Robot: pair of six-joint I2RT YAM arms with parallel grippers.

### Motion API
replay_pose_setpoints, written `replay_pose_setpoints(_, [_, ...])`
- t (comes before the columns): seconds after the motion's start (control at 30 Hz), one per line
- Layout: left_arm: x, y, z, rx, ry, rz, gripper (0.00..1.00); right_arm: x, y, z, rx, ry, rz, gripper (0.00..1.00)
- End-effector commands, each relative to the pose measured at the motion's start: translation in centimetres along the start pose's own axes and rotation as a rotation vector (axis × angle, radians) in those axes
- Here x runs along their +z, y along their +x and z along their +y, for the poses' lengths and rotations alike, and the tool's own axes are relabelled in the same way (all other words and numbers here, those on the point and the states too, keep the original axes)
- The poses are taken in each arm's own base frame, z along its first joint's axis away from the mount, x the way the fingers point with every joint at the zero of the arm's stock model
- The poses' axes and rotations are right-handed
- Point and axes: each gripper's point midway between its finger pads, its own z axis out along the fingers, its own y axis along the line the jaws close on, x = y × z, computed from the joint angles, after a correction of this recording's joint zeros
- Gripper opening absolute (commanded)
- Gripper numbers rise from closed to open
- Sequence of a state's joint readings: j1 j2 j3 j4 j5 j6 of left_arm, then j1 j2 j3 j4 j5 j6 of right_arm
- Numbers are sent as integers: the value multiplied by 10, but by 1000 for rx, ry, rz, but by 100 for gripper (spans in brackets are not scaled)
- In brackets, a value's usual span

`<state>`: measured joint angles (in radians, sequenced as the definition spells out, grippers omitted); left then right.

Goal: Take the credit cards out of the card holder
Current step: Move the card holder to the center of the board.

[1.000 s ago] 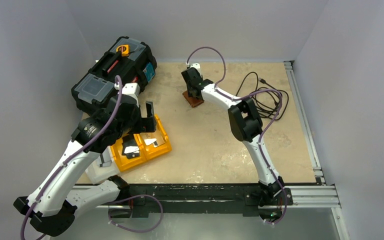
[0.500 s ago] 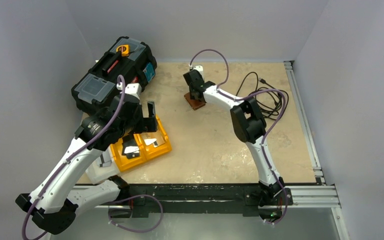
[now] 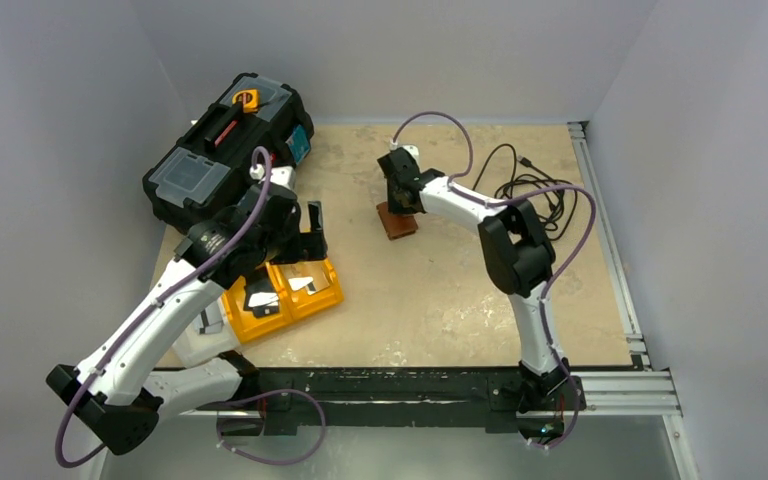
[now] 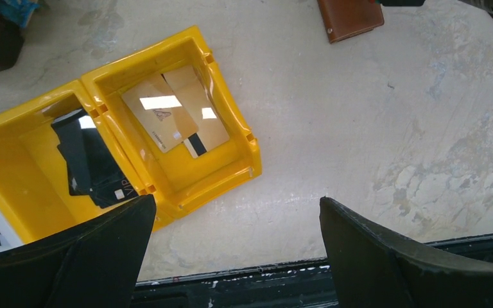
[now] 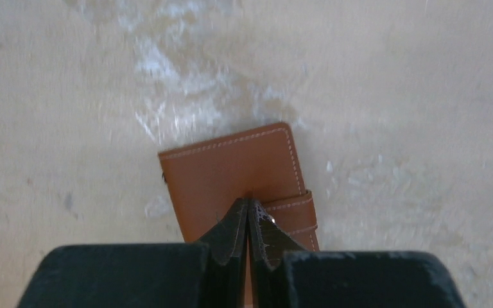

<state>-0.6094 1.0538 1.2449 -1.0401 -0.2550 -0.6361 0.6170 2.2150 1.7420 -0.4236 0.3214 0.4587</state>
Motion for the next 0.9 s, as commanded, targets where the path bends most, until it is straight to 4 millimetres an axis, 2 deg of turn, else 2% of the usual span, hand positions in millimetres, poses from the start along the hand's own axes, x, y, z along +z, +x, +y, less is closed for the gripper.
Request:
replay_pose_setpoints(0.0, [12,-7,-20,-65,63,-8,100,-50,2,14,106,-137,22,0])
replay_pose_setpoints(0.17, [28,-3,-39,-105,123,27,98,-82,31,16,138,-212,43,0])
replay_pose_setpoints(0.27, [36,1,-44,-113,134,49,98,-92,44,13,103,-176,39,0])
replay_pose_setpoints(0.37, [42,6,-44,-118,139,58,97,-97,43,8,56,-114,-7,28])
replay_pose_setpoints(0.43, [42,8,-43,-117,134,61,97,-94,36,0,35,-50,-34,38])
replay_pose_setpoints(0.5, [42,8,-41,-119,128,60,97,-89,28,0,13,-20,-51,43])
replay_pose_setpoints(0.7, [39,8,-38,-115,121,52,97,-65,3,0,-66,70,-105,39])
replay_pose_setpoints(0.8, [36,7,-37,-114,121,43,98,-51,-2,1,-87,98,-108,36])
replay_pose_setpoints(0.87, [35,6,-36,-111,116,42,98,-44,-4,-6,-98,148,-100,36])
